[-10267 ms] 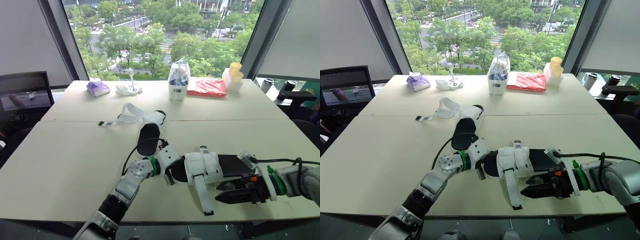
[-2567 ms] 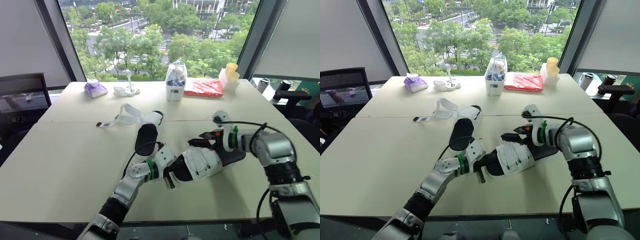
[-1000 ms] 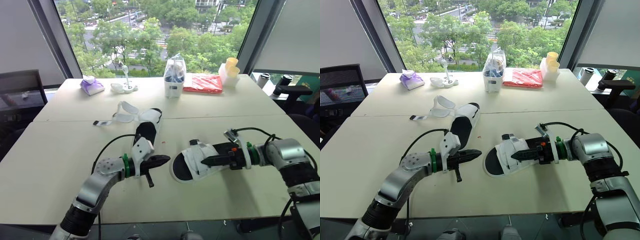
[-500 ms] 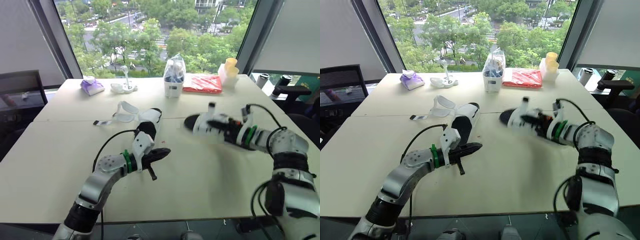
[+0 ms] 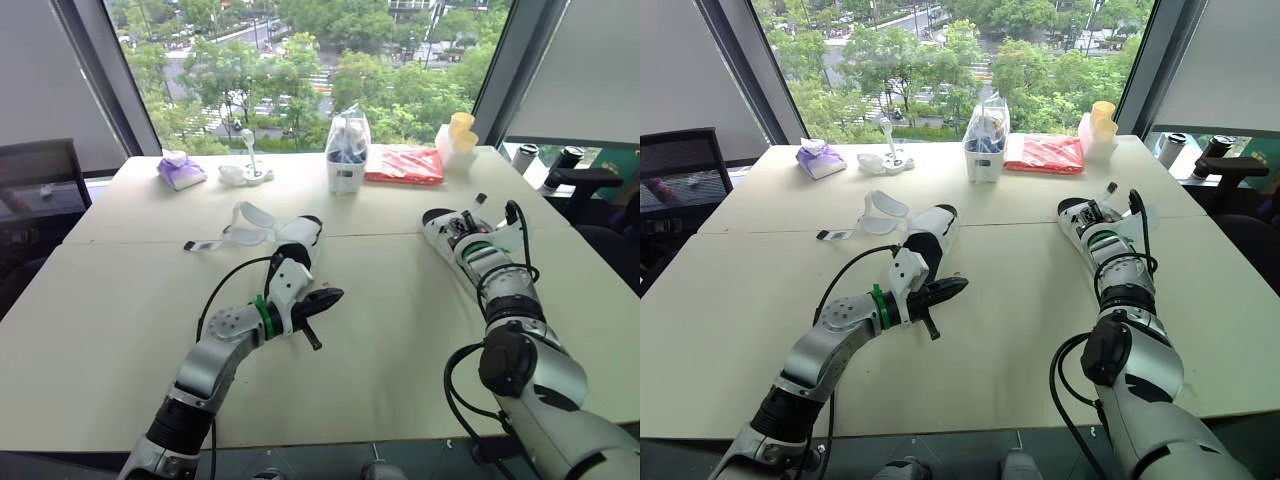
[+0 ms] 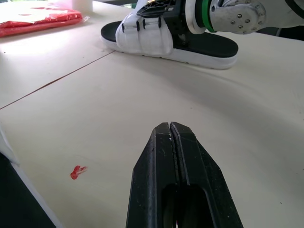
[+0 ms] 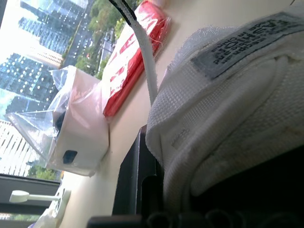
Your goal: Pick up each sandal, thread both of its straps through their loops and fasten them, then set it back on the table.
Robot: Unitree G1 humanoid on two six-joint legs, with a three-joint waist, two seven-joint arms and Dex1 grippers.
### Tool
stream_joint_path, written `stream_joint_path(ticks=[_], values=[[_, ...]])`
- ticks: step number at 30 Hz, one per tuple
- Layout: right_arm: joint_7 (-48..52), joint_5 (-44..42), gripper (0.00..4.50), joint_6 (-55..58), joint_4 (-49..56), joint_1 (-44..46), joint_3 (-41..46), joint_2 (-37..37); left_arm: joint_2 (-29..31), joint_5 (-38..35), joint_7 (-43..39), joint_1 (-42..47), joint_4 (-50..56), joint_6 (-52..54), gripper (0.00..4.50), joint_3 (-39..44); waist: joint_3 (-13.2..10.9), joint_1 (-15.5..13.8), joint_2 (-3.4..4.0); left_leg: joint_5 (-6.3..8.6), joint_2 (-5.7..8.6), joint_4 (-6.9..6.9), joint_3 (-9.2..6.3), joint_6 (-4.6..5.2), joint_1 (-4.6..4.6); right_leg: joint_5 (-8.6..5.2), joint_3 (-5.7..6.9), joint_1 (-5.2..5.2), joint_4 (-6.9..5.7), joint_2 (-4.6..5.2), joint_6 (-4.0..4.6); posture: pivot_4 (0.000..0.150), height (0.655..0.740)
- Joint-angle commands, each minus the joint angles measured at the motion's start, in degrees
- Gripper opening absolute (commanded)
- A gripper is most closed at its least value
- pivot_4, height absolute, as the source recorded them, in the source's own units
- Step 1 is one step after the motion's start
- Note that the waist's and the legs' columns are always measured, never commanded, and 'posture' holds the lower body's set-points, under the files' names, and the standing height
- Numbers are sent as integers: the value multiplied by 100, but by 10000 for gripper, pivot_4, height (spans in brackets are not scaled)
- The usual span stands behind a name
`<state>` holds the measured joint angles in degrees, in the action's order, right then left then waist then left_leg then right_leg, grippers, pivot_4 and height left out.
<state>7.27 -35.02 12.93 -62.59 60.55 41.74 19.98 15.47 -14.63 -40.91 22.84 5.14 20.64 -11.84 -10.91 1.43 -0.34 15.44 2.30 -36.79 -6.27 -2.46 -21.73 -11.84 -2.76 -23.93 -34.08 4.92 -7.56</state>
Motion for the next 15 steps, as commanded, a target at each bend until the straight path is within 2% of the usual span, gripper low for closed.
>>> stream_joint_path(ticks=[1,4,9,12,15], values=[[47,59,4781,-548,-158,227,-60,70,-26,52,53,-41,90,-149,0,2,0,20,0,0,0,0,0,0,1,0,0,1,0,-1,0,1500,7400],[194,132,17880,-592,-262,217,-199,95,-28,56,90,-66,150,-107,0,16,0,63,0,0,0,0,-2,0,1,0,0,1,-1,-2,0,1500,7400],[265,245,44375,-392,60,9,-443,103,37,100,285,-119,320,-82,0,135,0,129,0,0,-1,0,-1,0,4,0,-3,1,-5,-2,0,1500,7400],[277,337,44810,117,1068,-526,-771,78,121,97,265,-273,535,-102,0,105,1,114,2,0,-6,0,-4,0,7,-1,-4,2,-9,-9,1,1500,7400],[444,59,44810,1228,2983,-1315,-1269,-17,290,-62,229,-278,793,84,0,304,1,94,3,0,-6,2,-11,0,5,-1,-3,0,-12,-11,1,1500,7400]])
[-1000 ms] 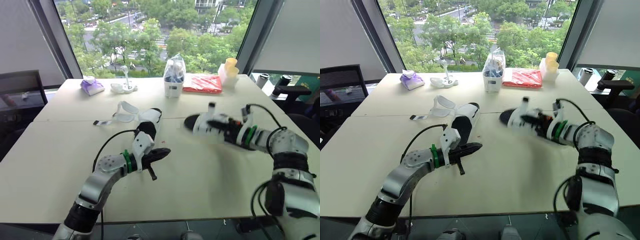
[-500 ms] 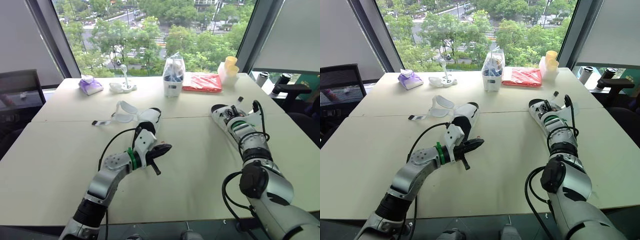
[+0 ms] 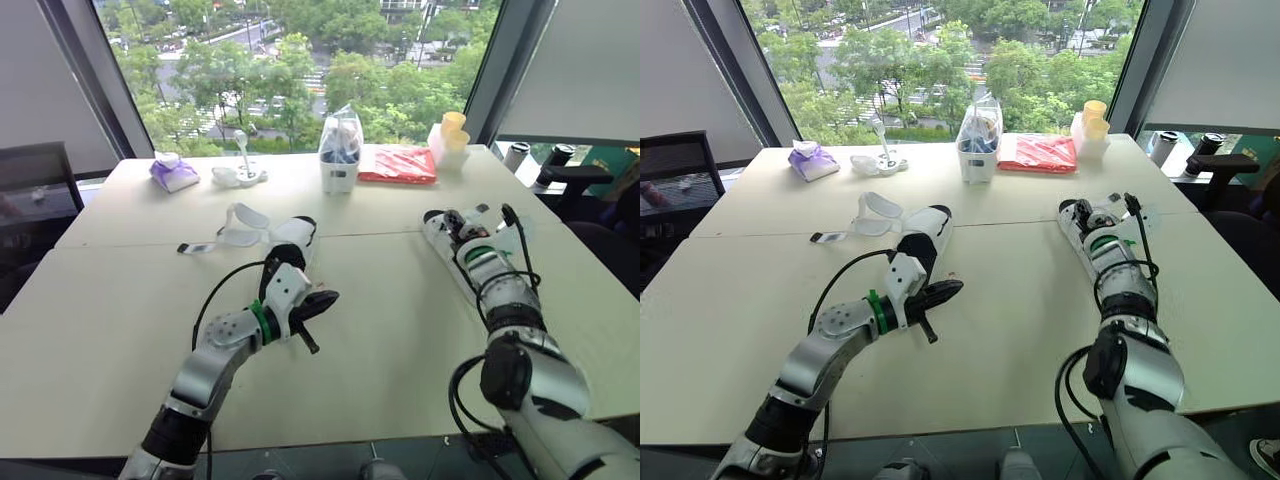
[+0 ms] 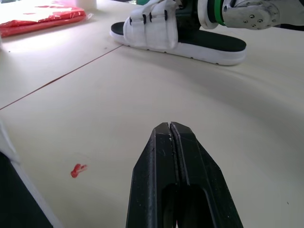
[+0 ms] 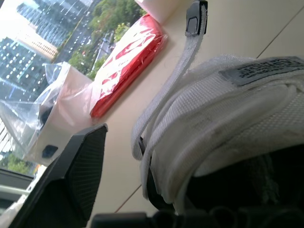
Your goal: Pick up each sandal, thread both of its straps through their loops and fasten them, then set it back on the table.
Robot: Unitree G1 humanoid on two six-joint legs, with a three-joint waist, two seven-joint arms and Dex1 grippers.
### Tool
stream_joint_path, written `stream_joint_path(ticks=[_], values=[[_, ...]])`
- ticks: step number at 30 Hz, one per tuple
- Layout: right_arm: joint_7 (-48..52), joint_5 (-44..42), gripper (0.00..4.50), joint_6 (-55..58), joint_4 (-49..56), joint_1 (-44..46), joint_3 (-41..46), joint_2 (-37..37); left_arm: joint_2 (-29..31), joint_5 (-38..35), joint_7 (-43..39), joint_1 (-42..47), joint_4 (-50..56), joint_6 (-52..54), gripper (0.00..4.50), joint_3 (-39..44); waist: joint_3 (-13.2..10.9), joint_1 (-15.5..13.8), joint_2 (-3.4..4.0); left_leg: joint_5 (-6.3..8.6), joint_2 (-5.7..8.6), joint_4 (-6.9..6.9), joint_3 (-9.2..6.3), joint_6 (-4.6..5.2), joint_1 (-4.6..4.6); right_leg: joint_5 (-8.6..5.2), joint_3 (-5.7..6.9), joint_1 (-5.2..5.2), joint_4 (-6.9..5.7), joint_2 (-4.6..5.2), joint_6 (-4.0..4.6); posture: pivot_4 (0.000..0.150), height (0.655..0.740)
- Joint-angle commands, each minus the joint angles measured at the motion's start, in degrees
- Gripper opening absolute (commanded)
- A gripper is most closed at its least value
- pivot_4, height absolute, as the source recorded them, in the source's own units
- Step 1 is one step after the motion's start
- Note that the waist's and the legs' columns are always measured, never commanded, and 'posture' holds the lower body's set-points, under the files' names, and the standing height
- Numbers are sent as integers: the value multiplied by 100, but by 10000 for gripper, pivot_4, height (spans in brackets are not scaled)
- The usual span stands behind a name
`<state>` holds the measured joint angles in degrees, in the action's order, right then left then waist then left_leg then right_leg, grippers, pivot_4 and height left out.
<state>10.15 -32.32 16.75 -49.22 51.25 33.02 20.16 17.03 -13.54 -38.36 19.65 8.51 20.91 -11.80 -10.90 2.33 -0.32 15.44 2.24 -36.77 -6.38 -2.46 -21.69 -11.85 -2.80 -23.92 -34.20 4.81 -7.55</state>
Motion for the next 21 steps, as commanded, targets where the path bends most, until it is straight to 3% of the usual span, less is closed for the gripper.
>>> stream_joint_path(ticks=[1,5,9,13,15,21], values=[[192,-239,44810,1177,2177,-588,-623,-50,207,-272,-58,68,488,112,0,425,0,6,2,0,0,0,-1,0,-2,0,0,-1,-1,0,0,1500,7400],[179,-123,44810,1818,4590,-1547,-1576,-152,885,-489,-520,304,169,7,0,970,1,65,7,0,-7,-2,12,0,-2,2,-7,-21,-13,-7,3,1500,7400],[787,-219,44810,1838,5757,-2065,-2051,-37,1156,-1178,-667,629,-234,438,0,1725,-1,38,8,0,-12,0,3,0,5,2,-6,-21,-25,-18,6,1500,7400],[1440,-27,44810,1610,5951,-2161,-2552,27,1584,-1809,-879,629,-301,1087,0,2336,-1,56,3,-1,-12,-17,10,0,5,4,-7,-15,-24,-16,7,1500,7400],[1739,200,44810,1317,5553,-2066,-2644,146,1652,-2001,-706,611,-110,1421,0,2451,-1,38,1,-1,-12,-17,6,0,7,4,-6,-12,-23,-17,7,1500,7400],[1902,590,44810,897,5240,-1989,-2978,-29,1984,-2322,-719,89,443,1775,0,2708,-1,20,-3,0,-11,-11,8,-1,6,4,-7,-9,-12,-13,8,1500,7400]])
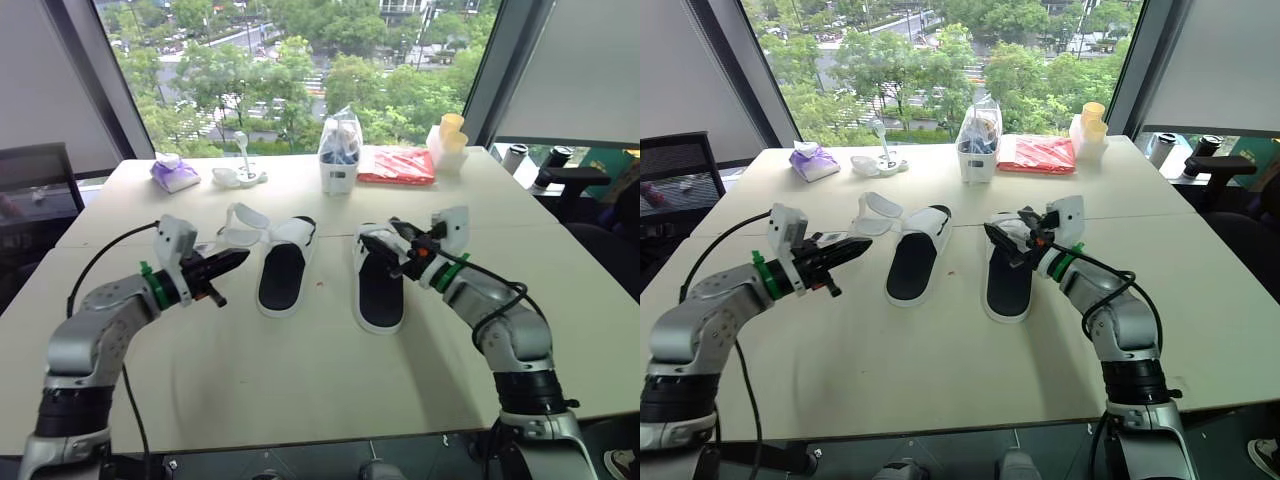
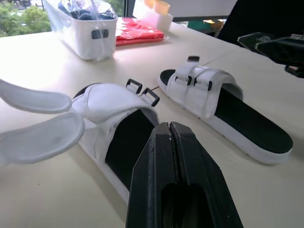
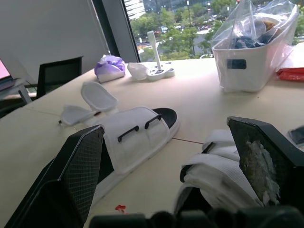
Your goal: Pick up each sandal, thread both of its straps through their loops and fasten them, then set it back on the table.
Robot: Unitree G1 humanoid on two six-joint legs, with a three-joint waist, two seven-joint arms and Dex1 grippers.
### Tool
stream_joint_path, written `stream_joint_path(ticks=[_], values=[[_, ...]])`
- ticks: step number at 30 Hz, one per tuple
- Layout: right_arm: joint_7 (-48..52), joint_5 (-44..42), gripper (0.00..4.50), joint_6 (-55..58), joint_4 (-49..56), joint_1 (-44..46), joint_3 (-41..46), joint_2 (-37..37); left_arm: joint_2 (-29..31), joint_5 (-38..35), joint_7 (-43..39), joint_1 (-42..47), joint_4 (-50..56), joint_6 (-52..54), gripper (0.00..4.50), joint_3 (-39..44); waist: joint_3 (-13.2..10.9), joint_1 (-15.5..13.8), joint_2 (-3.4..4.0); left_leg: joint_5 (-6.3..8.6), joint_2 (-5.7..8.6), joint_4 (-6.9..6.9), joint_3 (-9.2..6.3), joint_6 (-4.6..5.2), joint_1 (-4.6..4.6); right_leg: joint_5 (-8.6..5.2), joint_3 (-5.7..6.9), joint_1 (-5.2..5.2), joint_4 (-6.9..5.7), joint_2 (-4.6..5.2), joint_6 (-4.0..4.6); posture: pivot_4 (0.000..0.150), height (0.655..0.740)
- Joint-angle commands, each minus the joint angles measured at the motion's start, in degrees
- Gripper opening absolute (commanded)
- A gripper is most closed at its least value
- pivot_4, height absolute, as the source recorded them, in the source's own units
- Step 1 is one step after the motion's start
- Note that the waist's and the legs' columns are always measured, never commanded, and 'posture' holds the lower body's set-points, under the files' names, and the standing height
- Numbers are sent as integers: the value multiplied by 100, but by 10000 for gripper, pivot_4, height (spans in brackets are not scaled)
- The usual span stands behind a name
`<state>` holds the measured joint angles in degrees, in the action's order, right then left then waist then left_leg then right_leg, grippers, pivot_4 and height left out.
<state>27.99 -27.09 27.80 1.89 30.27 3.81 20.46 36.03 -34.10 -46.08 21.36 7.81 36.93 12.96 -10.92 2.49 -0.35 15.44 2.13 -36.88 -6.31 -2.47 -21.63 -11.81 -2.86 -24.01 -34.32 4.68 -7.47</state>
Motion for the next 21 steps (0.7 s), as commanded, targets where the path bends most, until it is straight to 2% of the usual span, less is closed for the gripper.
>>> stream_joint_path(ticks=[1,6,13,17,21], values=[[142,85,44810,-222,131,100,-80,-78,83,-336,111,-143,648,235,0,242,0,1,-1,0,0,3,1,0,-1,0,0,-4,0,0,0,1500,7400],[289,192,44810,-300,81,95,-222,-184,122,-411,171,-381,1032,312,0,135,-1,-6,-2,-1,-1,3,-2,-2,-9,1,0,-11,-1,0,2,1500,7400],[554,-127,44810,133,688,20,38,237,473,-990,134,-712,1908,699,0,393,-1,-4,-2,-4,-1,3,-2,-7,-9,2,0,-11,-1,0,4,1500,7400],[618,1110,44810,-660,446,219,-483,950,732,-1360,219,-953,2133,966,0,764,-1,-3,-3,-4,-1,2,1,-7,-11,-1,0,-11,2,1,7,1500,7400],[613,1920,44810,-1109,191,349,-984,1154,937,-1493,174,-1114,2061,1020,0,919,-1,25,-3,-4,-3,1,4,-7,2,-10,0,-8,-1,-3,27,1500,7400]])
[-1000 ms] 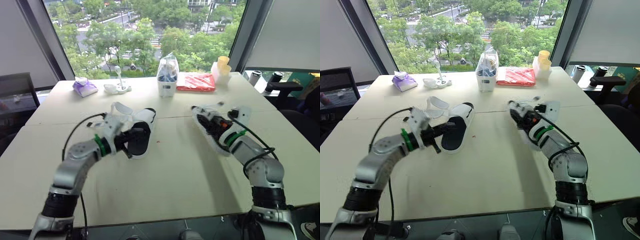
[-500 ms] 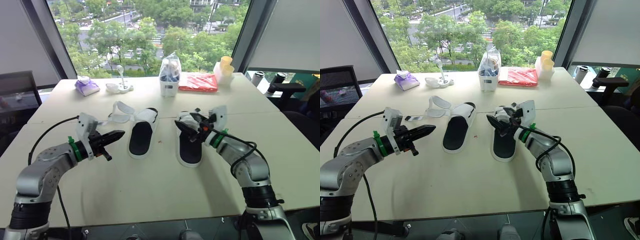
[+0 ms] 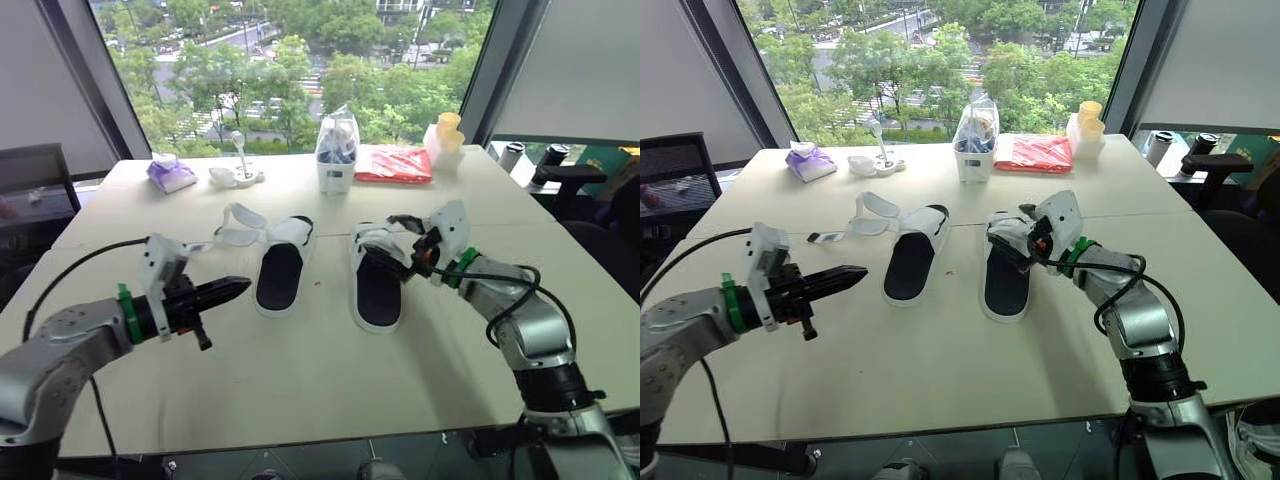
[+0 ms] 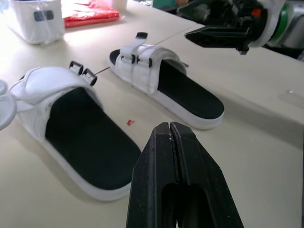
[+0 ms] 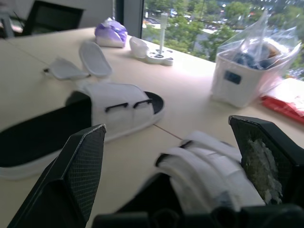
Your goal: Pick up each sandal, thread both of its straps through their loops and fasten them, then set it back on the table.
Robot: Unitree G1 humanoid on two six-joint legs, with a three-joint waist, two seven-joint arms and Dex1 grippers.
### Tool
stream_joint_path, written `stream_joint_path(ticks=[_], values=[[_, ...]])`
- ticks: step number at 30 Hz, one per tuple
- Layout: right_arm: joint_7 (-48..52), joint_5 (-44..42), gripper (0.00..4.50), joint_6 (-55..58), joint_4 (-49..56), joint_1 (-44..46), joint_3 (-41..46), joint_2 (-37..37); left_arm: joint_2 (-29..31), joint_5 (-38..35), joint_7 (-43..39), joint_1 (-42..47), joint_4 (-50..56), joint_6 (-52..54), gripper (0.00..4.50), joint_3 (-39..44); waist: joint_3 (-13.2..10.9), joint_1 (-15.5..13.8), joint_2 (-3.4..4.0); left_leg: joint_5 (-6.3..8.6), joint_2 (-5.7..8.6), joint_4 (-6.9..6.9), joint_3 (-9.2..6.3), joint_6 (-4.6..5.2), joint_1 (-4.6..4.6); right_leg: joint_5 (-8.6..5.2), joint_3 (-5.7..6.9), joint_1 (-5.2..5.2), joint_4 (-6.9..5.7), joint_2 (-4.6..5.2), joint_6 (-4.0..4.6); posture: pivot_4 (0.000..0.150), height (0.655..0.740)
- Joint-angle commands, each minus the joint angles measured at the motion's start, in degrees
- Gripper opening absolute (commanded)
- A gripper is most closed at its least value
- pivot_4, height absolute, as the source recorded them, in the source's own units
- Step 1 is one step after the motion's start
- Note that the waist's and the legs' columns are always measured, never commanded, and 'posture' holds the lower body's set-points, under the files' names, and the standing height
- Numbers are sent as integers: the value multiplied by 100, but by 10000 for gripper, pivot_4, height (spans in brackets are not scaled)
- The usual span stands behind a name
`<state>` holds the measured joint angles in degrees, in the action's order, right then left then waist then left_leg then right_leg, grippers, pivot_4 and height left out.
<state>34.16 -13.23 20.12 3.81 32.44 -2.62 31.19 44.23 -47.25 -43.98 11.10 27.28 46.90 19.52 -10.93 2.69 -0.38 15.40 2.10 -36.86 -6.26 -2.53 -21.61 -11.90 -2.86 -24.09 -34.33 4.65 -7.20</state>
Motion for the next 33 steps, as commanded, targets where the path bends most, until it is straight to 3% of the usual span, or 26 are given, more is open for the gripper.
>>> stream_joint_path(ticks=[1,11,21,27,29,33], values=[[-41,813,44810,-457,-91,174,-514,100,160,-212,-42,-94,66,26,0,322,1,6,-1,0,-2,0,0,0,5,0,0,5,-1,-1,0,1500,7400],[-481,2249,44810,-613,-1607,816,-1244,-59,189,-148,122,277,-170,-131,0,235,-4,-43,-22,-11,2,-7,-4,-19,-1,5,1,11,3,2,10,1500,7400],[-846,2519,44810,-353,-1129,286,-826,65,-120,-68,233,270,-29,-249,0,-81,-4,-43,-22,-12,3,7,-4,-21,-8,6,0,2,9,4,8,1500,7400],[-2020,3357,44810,-1077,-2868,1076,-1281,-496,-295,-55,366,541,-45,-278,0,-317,-5,62,-32,-19,0,0,-1,-29,10,19,-2,10,3,-2,28,1500,7400],[-2300,3501,39595,-1364,-3576,1382,-1396,-702,-306,-67,379,540,-34,-282,0,-300,-5,91,-32,-21,0,0,-2,-31,15,20,-2,13,-1,-4,30,1500,7400],[-2664,3591,20995,-2006,-4736,1820,-1452,-976,-334,-62,416,533,-24,-321,0,-273,-6,118,-35,-22,0,2,-5,-32,10,21,-2,12,3,-3,29,1500,7400]])
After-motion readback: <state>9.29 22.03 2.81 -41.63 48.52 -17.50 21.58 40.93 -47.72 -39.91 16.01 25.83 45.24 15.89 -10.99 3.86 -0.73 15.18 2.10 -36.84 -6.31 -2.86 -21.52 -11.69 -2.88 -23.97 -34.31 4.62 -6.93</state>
